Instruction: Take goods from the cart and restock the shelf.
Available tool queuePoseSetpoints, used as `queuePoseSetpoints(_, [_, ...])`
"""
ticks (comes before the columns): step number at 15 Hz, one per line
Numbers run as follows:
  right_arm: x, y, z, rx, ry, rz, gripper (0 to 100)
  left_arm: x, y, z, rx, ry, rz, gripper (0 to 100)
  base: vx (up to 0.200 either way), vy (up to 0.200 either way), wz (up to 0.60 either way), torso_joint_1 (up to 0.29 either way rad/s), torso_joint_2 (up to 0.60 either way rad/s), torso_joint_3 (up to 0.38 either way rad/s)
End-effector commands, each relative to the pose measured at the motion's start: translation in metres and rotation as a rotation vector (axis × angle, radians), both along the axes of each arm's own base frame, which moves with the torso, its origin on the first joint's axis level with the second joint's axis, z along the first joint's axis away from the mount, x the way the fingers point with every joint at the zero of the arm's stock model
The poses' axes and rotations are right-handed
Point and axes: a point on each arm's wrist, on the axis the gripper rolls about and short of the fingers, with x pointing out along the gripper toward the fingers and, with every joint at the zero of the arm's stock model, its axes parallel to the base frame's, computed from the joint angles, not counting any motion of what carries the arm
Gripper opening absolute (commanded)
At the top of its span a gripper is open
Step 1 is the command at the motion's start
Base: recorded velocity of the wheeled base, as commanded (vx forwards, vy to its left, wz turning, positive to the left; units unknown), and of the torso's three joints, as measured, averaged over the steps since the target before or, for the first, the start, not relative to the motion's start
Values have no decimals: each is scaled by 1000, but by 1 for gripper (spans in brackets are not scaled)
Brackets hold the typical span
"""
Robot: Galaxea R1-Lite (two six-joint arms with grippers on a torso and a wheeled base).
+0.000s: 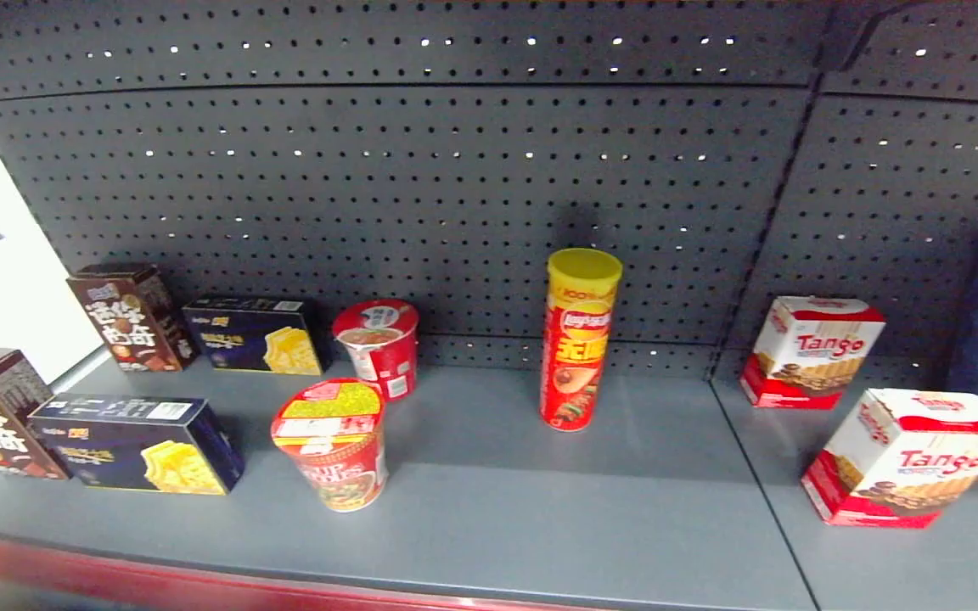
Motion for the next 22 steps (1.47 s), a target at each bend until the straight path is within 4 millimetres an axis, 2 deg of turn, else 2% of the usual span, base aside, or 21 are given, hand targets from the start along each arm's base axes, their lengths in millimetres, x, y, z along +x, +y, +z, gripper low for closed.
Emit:
queuePoseSetpoints(1, [0, 0, 0, 0, -1, 0, 100, 0, 0, 0, -1, -1, 0, 100, 0, 0, 600, 12, 12, -7])
queuePoseSetpoints(17, [0, 0, 0, 1, -1, -1, 100, 0, 0, 0, -1, -1, 0, 100, 0, 0, 600, 3, 3, 1])
queuePoseSetpoints(22, [0, 0, 0, 1, -1, 0, 100, 0, 1, 1, 10, -6, 36, 100, 0, 0, 0, 0, 0, 0])
